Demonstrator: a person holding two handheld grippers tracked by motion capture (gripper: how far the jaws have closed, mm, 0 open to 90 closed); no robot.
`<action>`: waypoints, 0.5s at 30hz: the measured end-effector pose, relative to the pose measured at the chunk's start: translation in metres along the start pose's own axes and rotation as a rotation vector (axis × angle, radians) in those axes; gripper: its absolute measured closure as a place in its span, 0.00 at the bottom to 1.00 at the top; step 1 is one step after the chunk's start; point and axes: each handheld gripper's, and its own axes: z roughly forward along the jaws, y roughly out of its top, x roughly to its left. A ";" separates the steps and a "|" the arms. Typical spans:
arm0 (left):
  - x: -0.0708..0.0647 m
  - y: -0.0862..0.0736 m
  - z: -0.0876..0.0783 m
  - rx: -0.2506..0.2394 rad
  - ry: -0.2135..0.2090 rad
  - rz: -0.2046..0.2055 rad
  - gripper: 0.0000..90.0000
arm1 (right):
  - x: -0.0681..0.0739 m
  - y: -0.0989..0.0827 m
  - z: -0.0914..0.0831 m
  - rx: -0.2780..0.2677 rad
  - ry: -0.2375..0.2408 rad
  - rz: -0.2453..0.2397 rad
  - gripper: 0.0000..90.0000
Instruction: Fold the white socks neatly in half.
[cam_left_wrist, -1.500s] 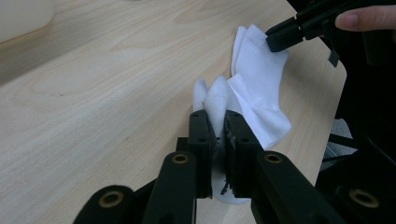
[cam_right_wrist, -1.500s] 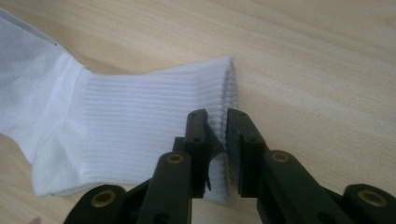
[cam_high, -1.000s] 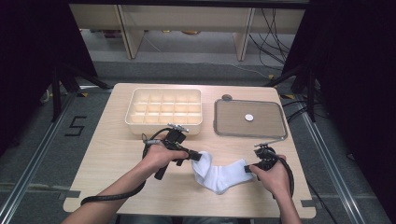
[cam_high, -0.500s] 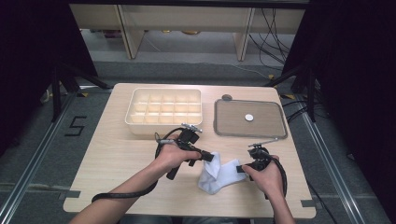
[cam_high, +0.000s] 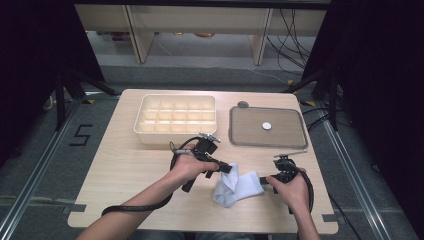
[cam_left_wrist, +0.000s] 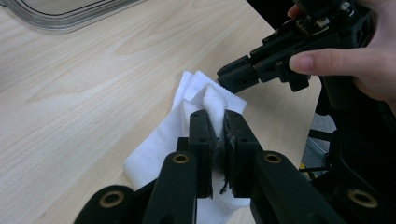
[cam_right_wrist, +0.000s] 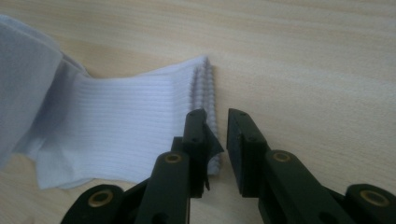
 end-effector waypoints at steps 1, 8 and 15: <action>-0.002 0.002 0.003 0.022 0.004 0.007 0.92 | 0.002 -0.002 0.002 -0.005 -0.003 -0.006 0.87; -0.005 0.003 0.014 0.047 0.006 0.018 0.91 | 0.002 -0.004 0.004 -0.029 -0.006 -0.063 0.84; -0.012 0.004 0.031 0.082 0.026 0.036 0.92 | 0.014 -0.006 0.004 0.000 0.014 0.032 0.83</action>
